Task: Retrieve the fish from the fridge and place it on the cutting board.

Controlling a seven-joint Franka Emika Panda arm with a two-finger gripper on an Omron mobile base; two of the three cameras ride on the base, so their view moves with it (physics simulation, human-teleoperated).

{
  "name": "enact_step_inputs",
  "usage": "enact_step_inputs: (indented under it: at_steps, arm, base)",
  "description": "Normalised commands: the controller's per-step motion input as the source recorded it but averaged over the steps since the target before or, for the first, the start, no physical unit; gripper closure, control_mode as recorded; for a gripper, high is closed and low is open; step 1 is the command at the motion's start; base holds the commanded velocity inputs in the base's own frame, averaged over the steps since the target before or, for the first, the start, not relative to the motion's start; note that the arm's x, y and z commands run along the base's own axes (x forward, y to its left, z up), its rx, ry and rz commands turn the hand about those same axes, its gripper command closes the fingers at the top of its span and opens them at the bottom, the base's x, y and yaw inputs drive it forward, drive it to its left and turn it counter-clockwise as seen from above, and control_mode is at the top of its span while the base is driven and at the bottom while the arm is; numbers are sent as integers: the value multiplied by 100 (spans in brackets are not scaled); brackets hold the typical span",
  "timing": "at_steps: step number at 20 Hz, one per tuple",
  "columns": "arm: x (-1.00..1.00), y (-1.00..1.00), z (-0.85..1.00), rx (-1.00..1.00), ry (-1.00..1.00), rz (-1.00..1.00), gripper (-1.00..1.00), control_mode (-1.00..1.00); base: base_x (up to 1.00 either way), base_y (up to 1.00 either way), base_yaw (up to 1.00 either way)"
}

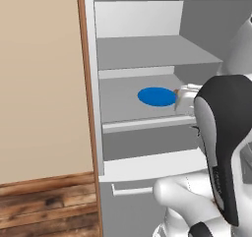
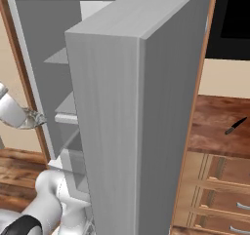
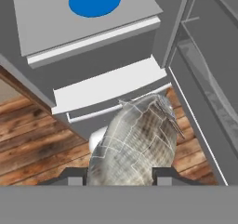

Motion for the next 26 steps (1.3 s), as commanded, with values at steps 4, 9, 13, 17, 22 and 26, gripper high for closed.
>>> enact_step_inputs:
  at_steps: [4,9,13,17,22,26]
  arm:
    - [-25,0,-8,0,1,0,100,100]
    - [0,0,0,0,0,0,100,100]
    - [0,0,0,0,0,0,100,100]
    - [0,0,0,0,0,0,100,100]
    - [0,0,0,0,0,0,100,100]
    - [0,0,0,0,0,0,100,100]
  base:
    - [-75,-1,0]
    - [-100,-2,-13]
    - [-97,0,-57]
    - [-54,0,-84]
    - [-19,0,-95]
    - [-4,-14,-96]
